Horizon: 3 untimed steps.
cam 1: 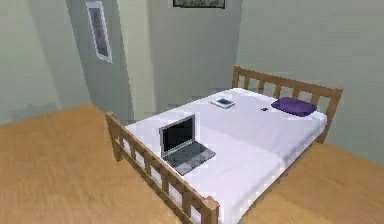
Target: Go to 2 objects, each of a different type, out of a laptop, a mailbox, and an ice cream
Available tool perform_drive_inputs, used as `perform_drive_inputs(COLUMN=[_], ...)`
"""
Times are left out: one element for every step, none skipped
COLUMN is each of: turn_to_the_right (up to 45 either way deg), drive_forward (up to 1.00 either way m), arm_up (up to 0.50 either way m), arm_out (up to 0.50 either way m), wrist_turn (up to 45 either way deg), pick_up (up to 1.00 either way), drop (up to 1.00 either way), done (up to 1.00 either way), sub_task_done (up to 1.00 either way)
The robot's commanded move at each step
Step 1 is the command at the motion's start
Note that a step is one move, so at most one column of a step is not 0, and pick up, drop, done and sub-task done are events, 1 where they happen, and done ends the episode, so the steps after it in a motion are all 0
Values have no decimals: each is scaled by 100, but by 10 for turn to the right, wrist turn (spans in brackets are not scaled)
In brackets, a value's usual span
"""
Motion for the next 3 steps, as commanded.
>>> perform_drive_inputs(turn_to_the_right=[0, 0, 450], drive_forward=[10, 0, 0], arm_up=[0, 0, 0], arm_out=[0, 0, 0], wrist_turn=[0, 0, 0], pick_up=[0, 0, 0], drop=[0, 0, 0], done=[0, 0, 0], sub_task_done=[0, 100, 0])
